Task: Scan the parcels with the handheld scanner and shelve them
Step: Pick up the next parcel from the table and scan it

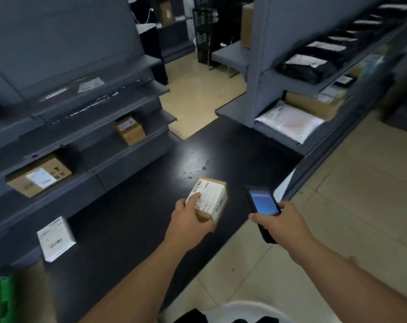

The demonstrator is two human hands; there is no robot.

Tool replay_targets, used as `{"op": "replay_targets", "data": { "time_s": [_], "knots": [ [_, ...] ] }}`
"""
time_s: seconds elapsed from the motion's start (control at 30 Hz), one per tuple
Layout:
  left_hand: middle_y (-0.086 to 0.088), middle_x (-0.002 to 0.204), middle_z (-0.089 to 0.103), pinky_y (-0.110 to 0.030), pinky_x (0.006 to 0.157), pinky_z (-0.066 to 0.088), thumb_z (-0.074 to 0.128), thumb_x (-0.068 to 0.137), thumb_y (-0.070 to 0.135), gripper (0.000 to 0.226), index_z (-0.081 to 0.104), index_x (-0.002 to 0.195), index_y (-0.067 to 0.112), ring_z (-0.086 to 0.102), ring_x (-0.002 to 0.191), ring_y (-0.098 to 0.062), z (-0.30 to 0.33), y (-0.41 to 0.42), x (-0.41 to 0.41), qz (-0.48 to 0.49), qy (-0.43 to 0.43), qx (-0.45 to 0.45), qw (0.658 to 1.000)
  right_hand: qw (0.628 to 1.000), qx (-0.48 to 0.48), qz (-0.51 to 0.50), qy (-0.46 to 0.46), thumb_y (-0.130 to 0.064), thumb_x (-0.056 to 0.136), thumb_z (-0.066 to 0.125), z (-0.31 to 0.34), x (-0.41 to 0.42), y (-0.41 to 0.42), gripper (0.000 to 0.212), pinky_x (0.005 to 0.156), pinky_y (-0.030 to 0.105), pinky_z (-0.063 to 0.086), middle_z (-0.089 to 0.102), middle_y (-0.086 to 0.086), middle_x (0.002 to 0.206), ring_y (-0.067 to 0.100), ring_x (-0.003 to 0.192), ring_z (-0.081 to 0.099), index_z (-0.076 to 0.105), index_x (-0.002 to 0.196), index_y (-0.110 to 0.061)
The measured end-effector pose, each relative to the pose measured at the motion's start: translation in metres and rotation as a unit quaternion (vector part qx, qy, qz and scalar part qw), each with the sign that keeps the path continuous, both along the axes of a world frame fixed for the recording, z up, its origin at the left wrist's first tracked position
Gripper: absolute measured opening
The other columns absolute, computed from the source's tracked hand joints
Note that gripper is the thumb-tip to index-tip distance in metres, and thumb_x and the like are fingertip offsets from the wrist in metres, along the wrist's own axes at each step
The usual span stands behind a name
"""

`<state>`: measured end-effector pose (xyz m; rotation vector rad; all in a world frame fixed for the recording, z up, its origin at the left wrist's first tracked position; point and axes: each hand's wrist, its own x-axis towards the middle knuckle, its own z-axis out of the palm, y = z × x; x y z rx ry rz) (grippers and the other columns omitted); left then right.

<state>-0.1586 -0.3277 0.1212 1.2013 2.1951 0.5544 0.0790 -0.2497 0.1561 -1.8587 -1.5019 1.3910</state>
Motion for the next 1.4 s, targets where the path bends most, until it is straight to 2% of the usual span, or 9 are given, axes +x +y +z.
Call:
{"op": "replay_targets", "data": {
  "time_s": [0.23, 0.4, 0.5, 0.63, 0.77, 0.87, 0.97, 1.13, 1.4],
  "knots": [
    [0.008, 0.15, 0.03, -0.044, 0.102, 0.056, 0.075, 0.079, 0.047, 0.093, 0.027, 0.159, 0.04, 0.048, 0.129, -0.02, -0.003, 0.108, 0.137, -0.084, -0.009, 0.018, 0.996, 0.993, -0.015, -0.112, 0.02, -0.032, 0.073, 0.09, 0.008, 0.139, 0.051, 0.064, 0.066, 0.036, 0.057, 0.064, 0.004, 0.099, 0.02, 0.085, 0.067, 0.047, 0.119, -0.02],
    [0.012, 0.147, 0.029, -0.041, 0.095, 0.059, 0.075, 0.075, 0.049, 0.098, 0.025, 0.158, 0.042, 0.054, 0.122, -0.016, -0.011, 0.171, 0.23, -0.156, -0.03, 0.015, 0.987, 0.975, -0.018, -0.22, 0.026, -0.035, 0.065, 0.092, 0.004, 0.232, 0.079, 0.056, 0.078, 0.053, 0.064, 0.069, 0.008, 0.098, 0.028, 0.086, 0.072, 0.049, 0.101, -0.027],
    [0.015, 0.146, 0.026, -0.041, 0.095, 0.059, 0.073, 0.076, 0.051, 0.097, 0.022, 0.157, 0.045, 0.053, 0.122, -0.017, -0.014, 0.201, 0.271, -0.202, -0.032, 0.014, 0.979, 0.96, -0.021, -0.277, 0.038, -0.033, 0.069, 0.091, 0.003, 0.272, 0.094, 0.054, 0.078, 0.05, 0.065, 0.067, 0.005, 0.096, 0.025, 0.083, 0.071, 0.05, 0.103, -0.026],
    [0.01, 0.149, 0.028, -0.044, 0.103, 0.054, 0.072, 0.076, 0.048, 0.094, 0.025, 0.158, 0.044, 0.046, 0.13, -0.022, -0.018, 0.248, 0.316, -0.256, -0.013, 0.008, 0.967, 0.938, -0.032, -0.342, 0.048, -0.033, 0.07, 0.091, -0.005, 0.308, 0.12, 0.06, 0.075, 0.044, 0.064, 0.065, 0.003, 0.098, 0.022, 0.082, 0.07, 0.051, 0.114, -0.02],
    [0.02, 0.141, 0.028, -0.043, 0.091, 0.062, 0.075, 0.071, 0.042, 0.097, 0.027, 0.156, 0.047, 0.048, 0.128, -0.02, -0.026, 0.315, 0.353, -0.282, -0.047, 0.006, 0.958, 0.924, -0.037, -0.378, 0.045, -0.035, 0.072, 0.09, -0.013, 0.335, 0.158, 0.058, 0.072, 0.04, 0.063, 0.065, 0.001, 0.099, 0.02, 0.083, 0.069, 0.049, 0.112, -0.024],
    [0.014, 0.145, 0.03, -0.045, 0.093, 0.06, 0.074, 0.075, 0.044, 0.095, 0.027, 0.158, 0.044, 0.049, 0.126, -0.019, -0.028, 0.371, 0.379, -0.313, -0.036, 0.011, 0.949, 0.915, -0.035, -0.4, 0.042, -0.035, 0.069, 0.091, -0.014, 0.354, 0.198, 0.054, 0.079, 0.047, 0.064, 0.068, 0.004, 0.099, 0.023, 0.085, 0.072, 0.048, 0.102, -0.029],
    [0.01, 0.148, 0.029, -0.043, 0.097, 0.056, 0.074, 0.078, 0.047, 0.095, 0.025, 0.16, 0.043, 0.048, 0.13, -0.02, -0.026, 0.425, 0.401, -0.342, -0.03, 0.012, 0.939, 0.908, -0.044, -0.416, 0.014, -0.038, 0.068, 0.09, -0.009, 0.37, 0.239, 0.061, 0.082, 0.05, 0.064, 0.068, 0.004, 0.098, 0.024, 0.086, 0.072, 0.05, 0.112, -0.025],
    [0.008, 0.151, 0.029, -0.039, 0.093, 0.057, 0.073, 0.085, 0.046, 0.092, 0.021, 0.161, 0.041, 0.046, 0.134, -0.02, -0.022, 0.505, 0.434, -0.392, -0.021, 0.02, 0.92, 0.891, -0.05, -0.452, 0.0, -0.042, 0.069, 0.09, -0.007, 0.393, 0.306, 0.067, 0.078, 0.045, 0.064, 0.067, 0.004, 0.098, 0.023, 0.085, 0.071, 0.052, 0.12, -0.021],
    [0.008, 0.154, 0.03, -0.031, 0.081, 0.055, 0.07, 0.088, 0.045, 0.089, 0.022, 0.163, 0.038, 0.047, 0.132, -0.017, -0.022, 0.614, 0.509, -0.41, -0.008, 0.014, 0.912, 0.87, -0.033, -0.489, 0.054, -0.034, 0.067, 0.092, -0.015, 0.466, 0.412, 0.062, 0.08, 0.053, 0.065, 0.07, 0.008, 0.092, 0.025, 0.078, 0.071, 0.054, 0.114, -0.019]
  ]
}}
